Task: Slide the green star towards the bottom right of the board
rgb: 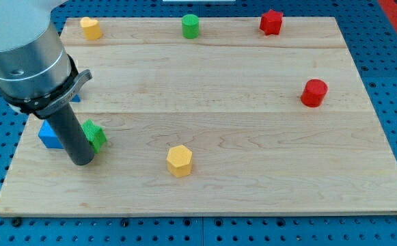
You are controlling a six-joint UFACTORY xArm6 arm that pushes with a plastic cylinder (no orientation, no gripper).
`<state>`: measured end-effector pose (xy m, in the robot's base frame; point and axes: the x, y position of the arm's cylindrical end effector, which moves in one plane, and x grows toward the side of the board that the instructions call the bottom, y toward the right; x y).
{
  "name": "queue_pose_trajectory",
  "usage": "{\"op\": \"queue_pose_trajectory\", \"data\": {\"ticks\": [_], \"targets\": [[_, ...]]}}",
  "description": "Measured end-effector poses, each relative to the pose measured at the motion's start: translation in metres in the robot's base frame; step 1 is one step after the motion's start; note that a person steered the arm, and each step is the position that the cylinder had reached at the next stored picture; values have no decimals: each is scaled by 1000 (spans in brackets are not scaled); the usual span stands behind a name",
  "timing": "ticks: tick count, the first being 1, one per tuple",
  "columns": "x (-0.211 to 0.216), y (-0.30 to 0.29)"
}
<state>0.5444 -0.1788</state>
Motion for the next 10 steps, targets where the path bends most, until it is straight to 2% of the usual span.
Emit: {"op": "queue_pose_trajectory", "data": {"ticks": [1, 2, 3, 4, 5, 6, 7, 8, 9, 10], "targets": [[-8, -34], [-54, -38], [-71, 14], [-60, -6], [-44, -54], [-25, -4], [-56, 40], [-66, 84], [-66, 92], [-45, 67]]}}
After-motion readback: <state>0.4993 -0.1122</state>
